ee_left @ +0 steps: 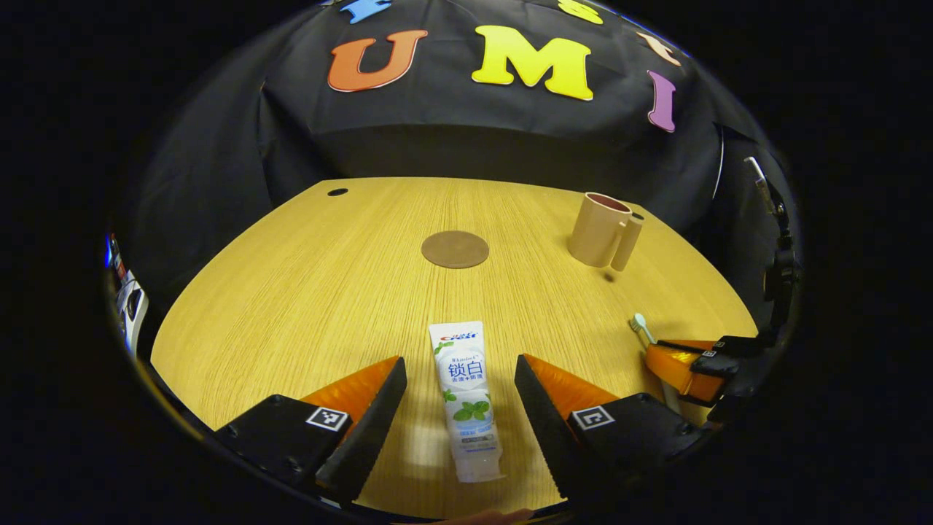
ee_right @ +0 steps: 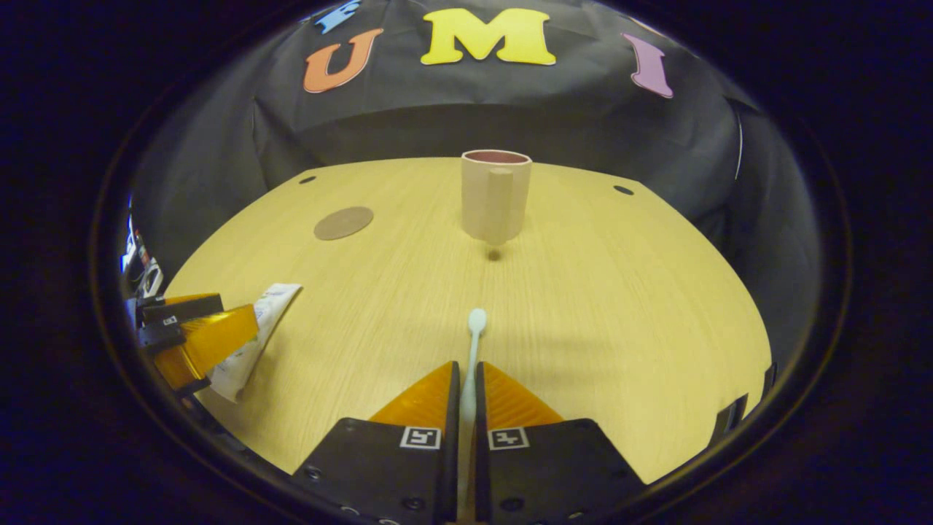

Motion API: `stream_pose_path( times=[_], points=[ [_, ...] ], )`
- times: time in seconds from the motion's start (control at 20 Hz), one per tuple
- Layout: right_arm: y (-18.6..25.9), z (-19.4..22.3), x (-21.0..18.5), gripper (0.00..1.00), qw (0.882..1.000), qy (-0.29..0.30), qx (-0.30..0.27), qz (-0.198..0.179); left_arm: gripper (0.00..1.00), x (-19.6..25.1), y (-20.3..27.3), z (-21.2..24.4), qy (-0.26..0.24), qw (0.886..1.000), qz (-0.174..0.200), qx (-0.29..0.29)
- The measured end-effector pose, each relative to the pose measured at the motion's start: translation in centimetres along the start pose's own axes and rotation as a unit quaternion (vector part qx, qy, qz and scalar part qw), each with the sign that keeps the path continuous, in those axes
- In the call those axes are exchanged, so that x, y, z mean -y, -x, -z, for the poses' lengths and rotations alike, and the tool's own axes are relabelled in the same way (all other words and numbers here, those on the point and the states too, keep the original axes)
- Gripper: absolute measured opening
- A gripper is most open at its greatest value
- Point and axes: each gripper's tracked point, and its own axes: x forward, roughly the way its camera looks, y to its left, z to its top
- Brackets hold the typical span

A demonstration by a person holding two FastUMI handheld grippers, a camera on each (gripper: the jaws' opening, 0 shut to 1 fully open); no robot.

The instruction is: Put the toothbrush and toothpaste on the desktop into the cup, then pick up the cup and place it on the coaster on the desktop.

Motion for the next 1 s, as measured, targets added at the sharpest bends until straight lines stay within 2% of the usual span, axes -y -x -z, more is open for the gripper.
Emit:
stream_pose_path(
  times=[0.05,0.1,0.15,0.2,0.35,0.4,0.45,0.6,0.75,1.0],
  points=[
    [-0.4,0.2,0.6,0.08,1.000,0.005,0.009,0.001,0.94,0.2,-0.1,0.6,-0.007,1.000,0.005,-0.013],
    [0.1,0.2,0.8,0.00,1.000,-0.003,0.011,0.002,0.92,0.4,-0.2,1.0,-0.014,1.000,0.009,-0.025],
    [0.3,0.2,0.5,0.00,1.000,0.005,0.012,0.006,0.90,0.5,-0.2,1.5,-0.020,0.999,0.012,-0.036],
    [0.3,0.2,0.4,0.00,1.000,0.007,0.009,-0.006,0.89,0.7,-0.4,1.9,-0.024,0.999,0.016,-0.045],
    [0.5,-0.1,0.5,0.00,1.000,-0.005,0.021,-0.015,0.80,0.3,-0.7,2.3,-0.035,0.997,0.001,-0.068],
    [0.4,0.0,0.6,0.00,1.000,-0.008,0.023,-0.018,0.80,0.1,-0.9,2.5,-0.039,0.996,-0.005,-0.076],
    [0.3,0.1,0.4,0.00,0.999,-0.008,0.024,-0.023,0.67,0.3,-1.0,2.5,-0.041,0.996,-0.001,-0.079],
    [0.7,-0.3,0.6,0.00,0.999,-0.012,0.036,-0.026,0.61,-0.1,-1.0,2.5,-0.034,0.995,0.001,-0.093],
    [1.5,-0.6,0.9,0.00,0.998,-0.014,0.047,-0.027,0.43,-0.4,-0.8,2.5,-0.011,0.995,0.009,-0.096],
    [2.5,-1.3,1.5,0.00,0.998,-0.011,0.060,-0.022,0.32,-0.3,0.1,2.0,-0.006,0.997,0.026,-0.068]
  ],
)
